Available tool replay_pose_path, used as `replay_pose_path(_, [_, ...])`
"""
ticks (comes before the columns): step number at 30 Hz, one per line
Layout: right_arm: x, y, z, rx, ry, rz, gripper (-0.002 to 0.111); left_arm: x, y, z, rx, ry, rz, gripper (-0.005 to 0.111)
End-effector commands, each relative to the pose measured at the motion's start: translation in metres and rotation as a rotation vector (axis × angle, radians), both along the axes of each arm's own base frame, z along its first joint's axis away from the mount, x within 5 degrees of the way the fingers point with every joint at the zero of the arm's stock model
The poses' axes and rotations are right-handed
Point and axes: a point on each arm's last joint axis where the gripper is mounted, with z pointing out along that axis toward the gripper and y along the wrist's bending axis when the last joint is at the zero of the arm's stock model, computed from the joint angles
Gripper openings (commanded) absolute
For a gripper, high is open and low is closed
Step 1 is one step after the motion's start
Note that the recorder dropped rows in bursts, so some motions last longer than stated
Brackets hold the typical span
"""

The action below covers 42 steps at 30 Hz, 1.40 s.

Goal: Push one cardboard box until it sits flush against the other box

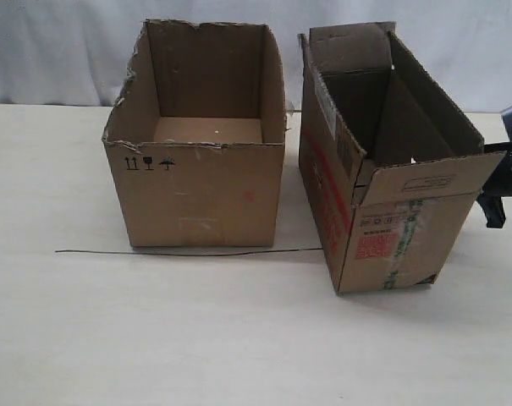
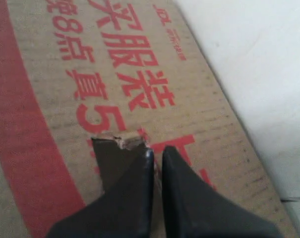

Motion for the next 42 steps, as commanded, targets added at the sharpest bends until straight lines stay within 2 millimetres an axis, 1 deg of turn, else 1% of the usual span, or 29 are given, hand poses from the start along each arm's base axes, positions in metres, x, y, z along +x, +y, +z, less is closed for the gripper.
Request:
replay_pose_path(1, [0.006, -0.002, 0.001, -0.021, -0.028, -0.057, 0.005, 0.000, -0.001, 0.000, -0.003, -0.007, -0.010, 0.000])
replay_pose_path(4, [0.008, -0.002, -0.004, -0.007, -0.040, -0.076, 0.005, 0.000, -0.001, 0.000, -0.003, -0.007, -0.010, 0.000])
replay_pose_path(7, [0.011, -0.003, -0.015, 0.014, -0.028, -0.102, 0.005, 0.000, -0.001, 0.000, -0.003, -0.007, -0.010, 0.000])
replay_pose_path(12, [0.018, -0.003, -0.028, 0.073, -0.059, -0.153, 0.005, 0.000, -0.001, 0.000, -0.003, -0.007, -0.010, 0.000])
replay_pose_path(14, [0.021, -0.003, -0.032, 0.067, -0.071, -0.136, 0.005, 0.000, -0.001, 0.000, -0.003, -0.007, -0.010, 0.000])
replay_pose_path(15, [0.026, -0.004, -0.033, 0.076, -0.079, -0.131, 0.005, 0.000, -0.001, 0.000, -0.003, -0.007, -0.010, 0.000])
replay_pose_path(21, [0.055, -0.006, -0.032, 0.143, -0.108, -0.134, 0.005, 0.000, -0.001, 0.000, -0.003, -0.007, -0.010, 0.000])
replay_pose_path(24, [0.066, -0.007, -0.033, 0.153, -0.098, -0.123, 0.005, 0.000, -0.001, 0.000, -0.003, -0.007, -0.010, 0.000])
replay_pose_path(31, [0.076, -0.003, -0.037, 0.179, -0.100, -0.107, 0.005, 0.000, -0.001, 0.000, -0.003, -0.007, -0.010, 0.000])
replay_pose_path(38, [0.082, 0.015, -0.040, 0.183, -0.103, -0.083, 0.005, 0.000, -0.001, 0.000, -0.003, -0.007, -0.010, 0.000])
replay_pose_path(42, [0.086, 0.017, -0.041, 0.186, -0.109, -0.083, 0.005, 0.000, -0.001, 0.000, -0.003, -0.007, -0.010, 0.000])
